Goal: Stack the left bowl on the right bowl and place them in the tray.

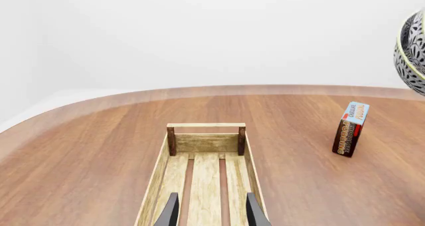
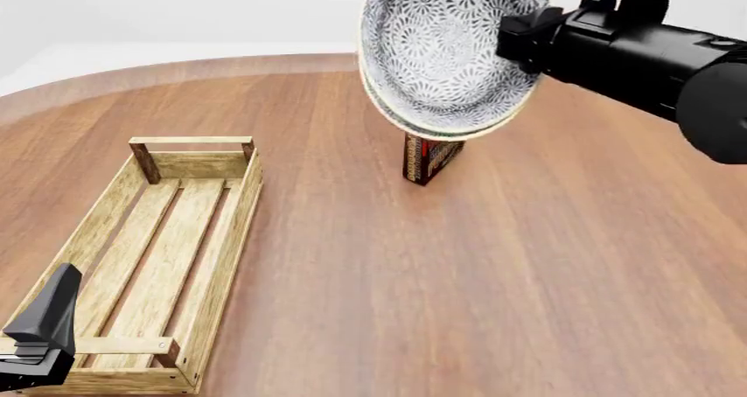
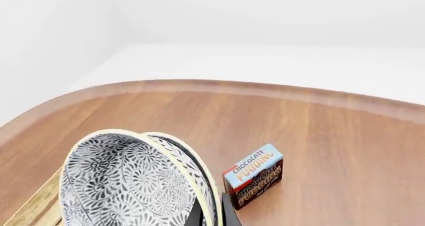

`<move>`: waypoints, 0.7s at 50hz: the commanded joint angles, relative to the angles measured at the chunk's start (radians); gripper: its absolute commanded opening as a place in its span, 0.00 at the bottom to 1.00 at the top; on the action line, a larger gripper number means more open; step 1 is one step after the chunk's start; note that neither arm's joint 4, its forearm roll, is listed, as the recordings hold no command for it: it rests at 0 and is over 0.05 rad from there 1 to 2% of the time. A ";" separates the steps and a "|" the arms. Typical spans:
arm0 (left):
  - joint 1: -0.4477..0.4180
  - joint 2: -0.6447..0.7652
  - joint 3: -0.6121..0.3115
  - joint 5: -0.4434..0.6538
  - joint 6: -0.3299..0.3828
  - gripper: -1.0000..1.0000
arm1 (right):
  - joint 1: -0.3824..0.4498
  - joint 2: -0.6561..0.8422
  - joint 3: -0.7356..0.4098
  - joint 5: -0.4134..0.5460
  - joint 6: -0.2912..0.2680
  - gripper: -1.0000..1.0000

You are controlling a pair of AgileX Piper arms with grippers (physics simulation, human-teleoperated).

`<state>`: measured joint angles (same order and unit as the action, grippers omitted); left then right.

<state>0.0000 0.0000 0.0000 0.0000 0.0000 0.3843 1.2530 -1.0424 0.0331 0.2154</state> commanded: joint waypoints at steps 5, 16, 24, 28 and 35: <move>0.000 0.000 0.000 0.000 0.000 1.00 | 0.125 0.242 -0.261 -0.012 0.011 0.00; 0.000 0.000 0.000 0.000 0.000 1.00 | 0.181 0.395 -0.399 -0.007 0.031 0.00; 0.000 0.000 0.000 0.000 0.000 1.00 | 0.233 0.512 -0.487 -0.023 0.053 0.00; 0.000 0.000 0.000 0.000 0.000 1.00 | 0.256 0.554 -0.532 -0.028 0.071 0.00; 0.000 0.000 0.000 0.000 0.000 1.00 | 0.286 0.646 -0.609 -0.045 0.115 0.00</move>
<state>0.0000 0.0000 0.0000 0.0000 0.0000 0.6224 1.7845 -1.5339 0.0086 0.2791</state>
